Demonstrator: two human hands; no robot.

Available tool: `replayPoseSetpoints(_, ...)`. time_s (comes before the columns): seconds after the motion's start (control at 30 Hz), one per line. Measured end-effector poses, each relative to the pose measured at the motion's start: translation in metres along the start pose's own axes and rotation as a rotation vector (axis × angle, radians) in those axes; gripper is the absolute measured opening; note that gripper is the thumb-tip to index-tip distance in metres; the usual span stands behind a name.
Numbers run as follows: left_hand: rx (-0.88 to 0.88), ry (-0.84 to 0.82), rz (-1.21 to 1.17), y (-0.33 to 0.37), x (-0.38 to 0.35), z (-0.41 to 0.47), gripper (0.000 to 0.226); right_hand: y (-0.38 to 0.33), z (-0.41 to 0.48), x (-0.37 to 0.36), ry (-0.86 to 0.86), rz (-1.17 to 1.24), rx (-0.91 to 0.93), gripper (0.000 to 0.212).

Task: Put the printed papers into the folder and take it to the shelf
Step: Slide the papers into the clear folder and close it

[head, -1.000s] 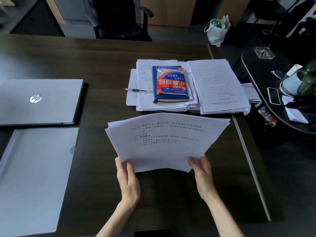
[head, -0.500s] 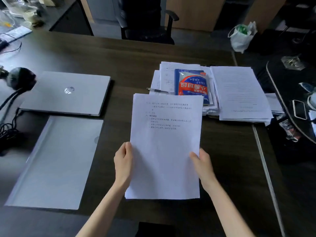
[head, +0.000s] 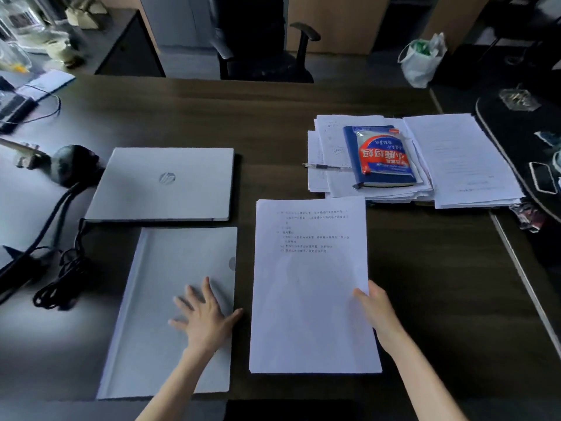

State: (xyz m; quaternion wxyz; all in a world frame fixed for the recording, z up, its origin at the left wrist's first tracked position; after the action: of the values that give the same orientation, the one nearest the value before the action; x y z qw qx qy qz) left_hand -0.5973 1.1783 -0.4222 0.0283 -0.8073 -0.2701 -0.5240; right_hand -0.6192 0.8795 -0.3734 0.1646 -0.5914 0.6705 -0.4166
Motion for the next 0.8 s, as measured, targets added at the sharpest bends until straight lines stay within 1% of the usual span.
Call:
replayPoseSetpoints(0.13, -0.04, -0.035, 0.081, 0.003, -0.001, 0.0, 0.097, 0.009, -0.021, -0.013, 0.071, 0.049, -0.001, 0.025)
replayPoseSetpoints(0.3, 0.004, -0.095, 0.068, 0.014, 0.002, 0.001, 0.093, 0.019, -0.042, -0.01, 0.125, 0.096, 0.029, 0.022)
replayPoseSetpoints(0.4, 0.017, -0.124, 0.062, 0.014, 0.002, 0.006, 0.09, 0.025, -0.048, -0.007, 0.163, 0.119, 0.021, 0.025)
replayPoseSetpoints(0.5, 0.023, -0.14, 0.086, 0.015, 0.004, 0.006, 0.09, 0.028, -0.053, -0.007, 0.17, 0.148, 0.001, 0.026)
replayPoseSetpoints(0.63, -0.011, -0.184, 0.189, 0.023, 0.005, 0.007, 0.09, 0.031, -0.054, -0.009, 0.166, 0.165, -0.012, 0.024)
replayPoseSetpoints(0.8, -0.093, -0.199, 0.262, 0.031, 0.013, 0.008, 0.075, 0.029, -0.054, -0.013, 0.151, 0.17, -0.018, 0.024)
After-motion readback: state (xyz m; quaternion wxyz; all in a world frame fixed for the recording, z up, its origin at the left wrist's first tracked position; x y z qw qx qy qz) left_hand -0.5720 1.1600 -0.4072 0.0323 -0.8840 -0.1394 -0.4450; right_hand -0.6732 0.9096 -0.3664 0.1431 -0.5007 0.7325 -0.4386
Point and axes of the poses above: each hand's wrist, its own z-axis towards the middle knuckle, its own x-axis out of the back of the hand, y = z × x, the point moved 3 cm from there along z, towards the middle knuckle, and after that the axes turned 6 degrees about y, right-handed, at the moved point
